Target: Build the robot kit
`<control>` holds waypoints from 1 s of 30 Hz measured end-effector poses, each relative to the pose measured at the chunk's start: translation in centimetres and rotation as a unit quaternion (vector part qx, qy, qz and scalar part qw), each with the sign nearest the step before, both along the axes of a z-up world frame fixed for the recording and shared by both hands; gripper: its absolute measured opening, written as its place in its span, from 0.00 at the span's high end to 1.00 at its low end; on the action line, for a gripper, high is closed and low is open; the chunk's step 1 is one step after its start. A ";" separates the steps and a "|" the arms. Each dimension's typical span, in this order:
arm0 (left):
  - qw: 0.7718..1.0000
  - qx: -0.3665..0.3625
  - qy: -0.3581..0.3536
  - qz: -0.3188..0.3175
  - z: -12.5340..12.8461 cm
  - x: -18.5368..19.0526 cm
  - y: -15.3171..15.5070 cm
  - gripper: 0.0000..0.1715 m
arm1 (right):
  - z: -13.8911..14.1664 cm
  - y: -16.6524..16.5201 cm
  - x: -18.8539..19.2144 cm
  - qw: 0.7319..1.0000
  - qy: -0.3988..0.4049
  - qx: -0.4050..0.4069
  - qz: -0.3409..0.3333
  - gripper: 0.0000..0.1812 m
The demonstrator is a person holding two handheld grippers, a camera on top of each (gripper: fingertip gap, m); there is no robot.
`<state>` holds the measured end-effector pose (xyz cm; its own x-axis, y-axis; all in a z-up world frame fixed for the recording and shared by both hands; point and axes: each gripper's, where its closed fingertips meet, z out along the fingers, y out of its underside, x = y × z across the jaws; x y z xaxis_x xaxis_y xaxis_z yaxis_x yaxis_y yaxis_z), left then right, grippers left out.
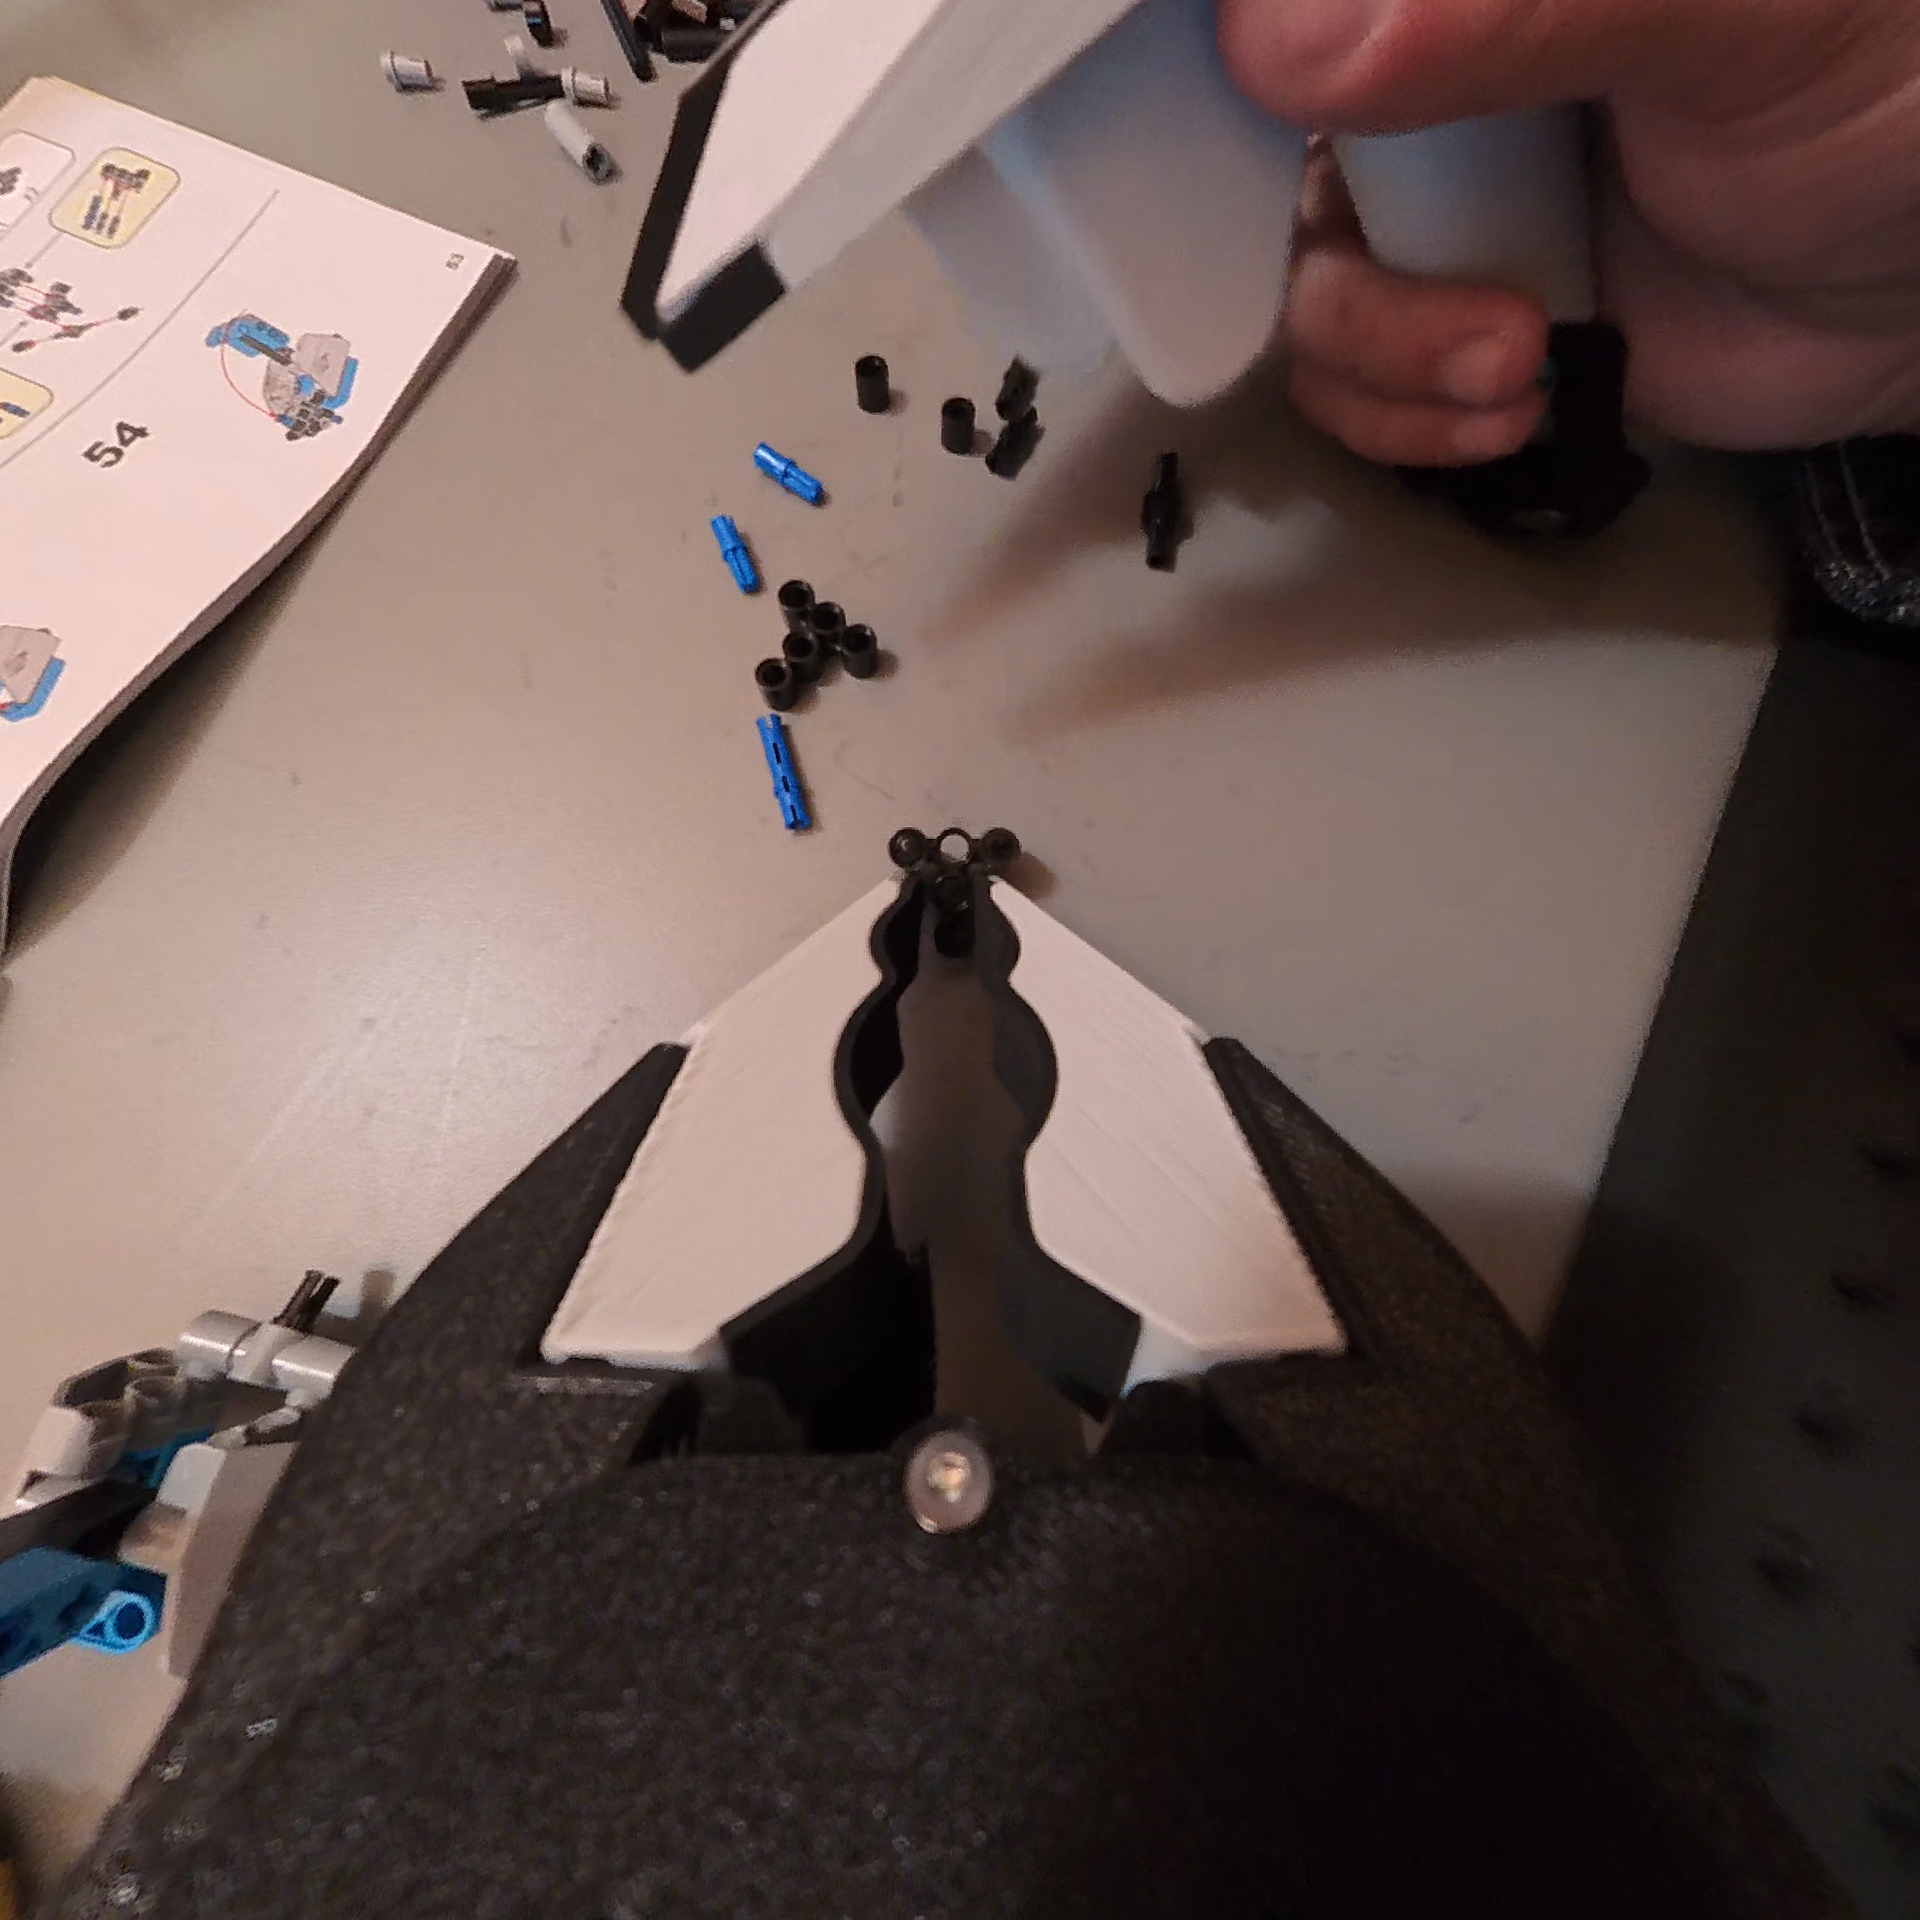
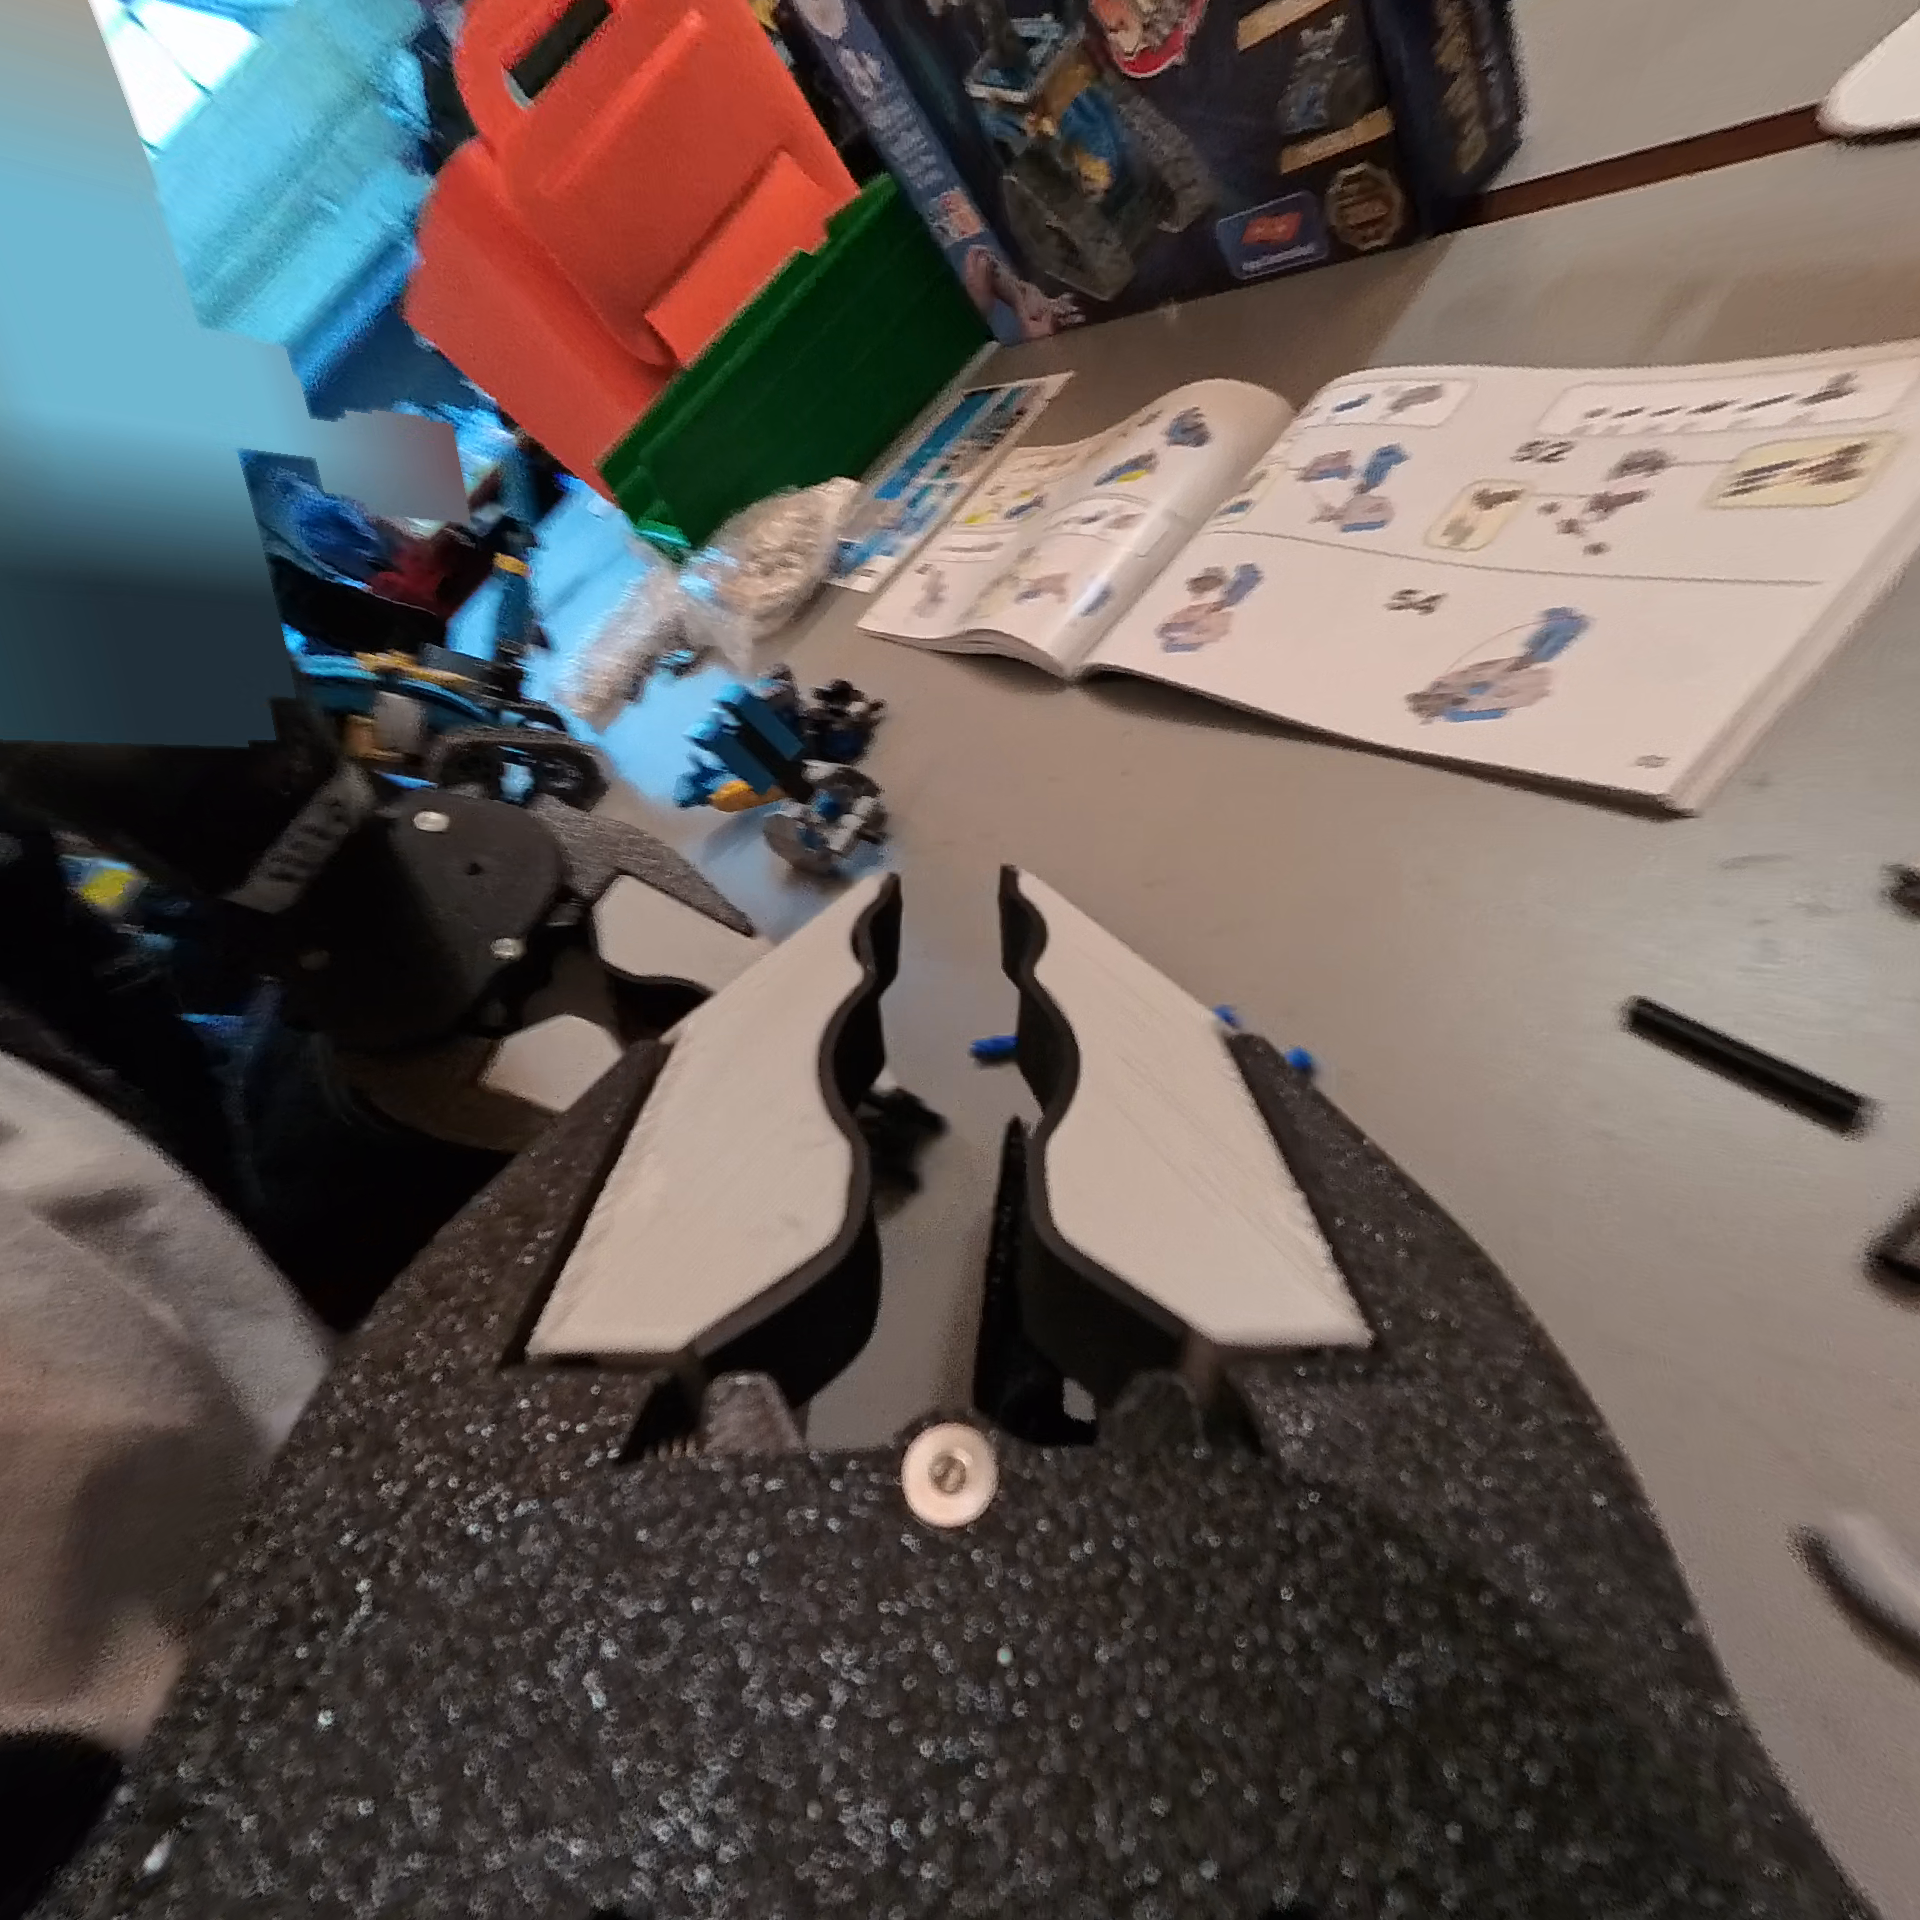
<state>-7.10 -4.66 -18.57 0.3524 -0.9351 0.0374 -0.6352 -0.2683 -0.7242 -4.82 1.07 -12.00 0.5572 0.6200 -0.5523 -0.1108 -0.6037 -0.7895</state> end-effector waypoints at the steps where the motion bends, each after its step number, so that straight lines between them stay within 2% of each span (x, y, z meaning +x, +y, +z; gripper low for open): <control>1: 1.000 0.000 -0.001 0.000 0.0 0.0 0.0 0.94 | -0.5 0.4 0.7 0.999 -0.038 0.011 -0.015 0.90; 3: 1.000 -0.001 -0.001 0.001 0.0 0.0 0.0 0.94 | -1.3 0.8 1.8 0.991 -0.123 0.040 -0.029 0.91; 6: 1.000 -0.001 -0.003 0.002 0.1 0.0 0.1 0.94 | -3.0 -0.3 1.2 0.973 -0.222 0.052 0.022 0.92; 8: 1.000 0.000 -0.008 0.006 0.3 -0.1 0.2 0.94 | -4.4 -1.2 0.4 0.959 -0.271 0.053 0.057 0.92; 11: 1.000 -0.005 -0.019 0.010 0.6 -0.1 0.4 0.93 | -5.4 -1.0 1.1 0.940 -0.332 0.068 0.047 0.90; 18: 1.000 -0.002 -0.014 0.008 0.4 -0.2 0.3 0.92 | -5.3 -1.2 1.0 0.950 -0.304 0.053 0.044 0.85; 26: 1.000 0.001 -0.015 0.013 0.5 -0.3 0.4 0.92 | -6.6 -1.1 1.5 0.935 -0.351 0.042 0.032 0.85; 30: 1.000 0.004 -0.021 0.014 0.7 -0.2 0.5 0.93 | -6.5 -1.0 1.6 0.937 -0.346 0.041 0.031 0.88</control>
<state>-7.33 -4.17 -17.84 0.3765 -0.9252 0.0462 -0.5962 -0.2802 -0.7523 -3.27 0.06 -18.46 0.7257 0.6877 -0.0199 0.4787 -0.5256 -0.7032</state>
